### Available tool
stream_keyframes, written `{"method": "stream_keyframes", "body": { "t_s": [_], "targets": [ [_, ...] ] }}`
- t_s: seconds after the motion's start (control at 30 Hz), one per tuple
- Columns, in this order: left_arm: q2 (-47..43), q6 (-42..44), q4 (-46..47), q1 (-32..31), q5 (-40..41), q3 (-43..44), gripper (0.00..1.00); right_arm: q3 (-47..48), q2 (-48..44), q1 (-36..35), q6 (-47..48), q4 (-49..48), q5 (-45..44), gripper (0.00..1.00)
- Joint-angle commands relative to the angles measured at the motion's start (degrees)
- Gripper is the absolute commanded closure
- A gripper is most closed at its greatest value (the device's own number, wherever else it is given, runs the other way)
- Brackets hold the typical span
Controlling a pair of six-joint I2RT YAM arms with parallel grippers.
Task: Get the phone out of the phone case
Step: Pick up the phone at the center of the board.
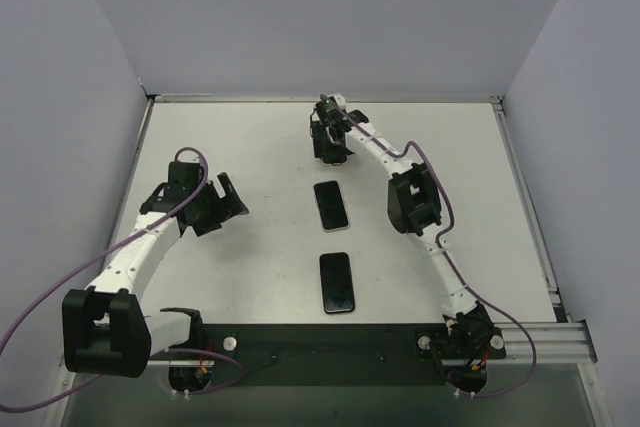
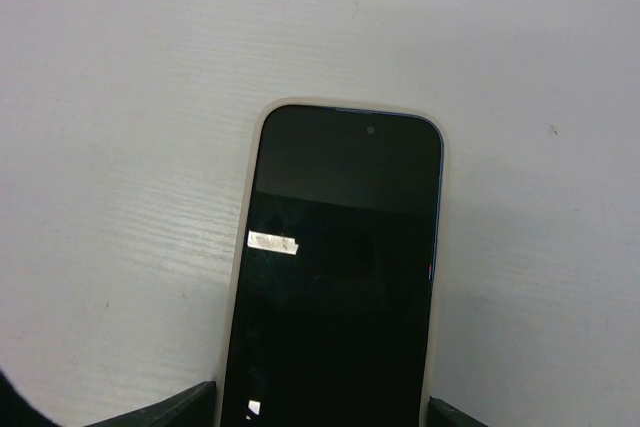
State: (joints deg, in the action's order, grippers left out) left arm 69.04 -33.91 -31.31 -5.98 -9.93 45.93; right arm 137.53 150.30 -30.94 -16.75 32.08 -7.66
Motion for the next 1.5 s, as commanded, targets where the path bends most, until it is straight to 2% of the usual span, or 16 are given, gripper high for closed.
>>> {"method": "stream_keyframes", "body": {
  "t_s": [0.0,0.23,0.6,0.73,0.83,1.03,1.17,1.3,1.47],
  "targets": [
    [-2.15,-0.28,0.81,-0.26,-0.79,2.58,0.05,-4.81,-4.30,-1.05,0.24,4.14,-1.83,0.62],
    [-2.94,-3.09,2.04,-0.26,-4.12,2.94,0.06,-20.88,-17.04,0.26,-4.59,-0.25,-2.80,0.73],
    [-8.83,-5.46,4.33,-0.88,-8.26,-0.58,0.08,-58.65,-42.00,6.06,-12.25,-8.95,3.26,0.82],
    [-7.34,-7.04,5.99,-1.31,-14.30,0.29,0.08,-68.61,-48.95,6.33,-14.00,-11.42,5.54,0.83],
    [-4.27,-10.72,9.06,-2.46,-18.35,0.04,0.07,-75.01,-53.96,6.42,-16.11,-12.82,7.31,0.84],
    [6.61,-18.63,16.27,-12.55,-20.04,3.10,0.07,-82.59,-62.93,6.77,-19.54,-14.41,10.47,0.85],
    [14.53,-21.19,18.03,-19.32,-19.25,8.20,0.07,-85.14,-67.49,7.21,-20.42,-14.85,11.96,0.86],
    [24.81,-21.63,18.21,-25.91,-22.04,15.91,0.07,-87.43,-69.88,7.56,-20.95,-15.11,14.34,0.86],
    [37.47,-29.45,29.25,-29.79,-27.41,20.33,0.07,-90.42,-72.24,8.61,-20.69,-15.11,17.41,0.89]
  ]
}}
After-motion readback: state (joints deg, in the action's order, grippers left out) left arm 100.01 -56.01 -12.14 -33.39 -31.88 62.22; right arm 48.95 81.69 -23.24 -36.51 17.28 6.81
